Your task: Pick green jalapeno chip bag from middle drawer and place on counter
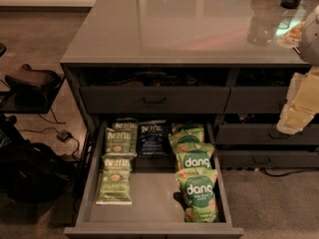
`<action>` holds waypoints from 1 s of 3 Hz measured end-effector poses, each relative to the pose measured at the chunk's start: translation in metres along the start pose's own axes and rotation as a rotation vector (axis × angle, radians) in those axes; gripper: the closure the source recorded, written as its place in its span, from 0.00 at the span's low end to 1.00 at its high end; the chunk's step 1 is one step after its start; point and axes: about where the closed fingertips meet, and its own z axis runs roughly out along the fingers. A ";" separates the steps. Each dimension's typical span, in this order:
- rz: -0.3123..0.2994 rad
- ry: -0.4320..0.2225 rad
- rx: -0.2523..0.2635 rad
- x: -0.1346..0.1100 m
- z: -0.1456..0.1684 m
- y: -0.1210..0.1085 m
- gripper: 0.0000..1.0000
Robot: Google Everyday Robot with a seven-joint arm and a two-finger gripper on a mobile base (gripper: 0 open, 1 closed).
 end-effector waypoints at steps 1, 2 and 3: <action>0.000 0.000 0.000 0.000 0.000 0.000 0.00; -0.014 -0.016 -0.013 -0.004 0.005 0.002 0.00; -0.077 -0.095 -0.126 -0.025 0.057 0.014 0.00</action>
Offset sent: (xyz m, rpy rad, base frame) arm 0.0015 0.0107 -0.0159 0.0307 0.0375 0.0475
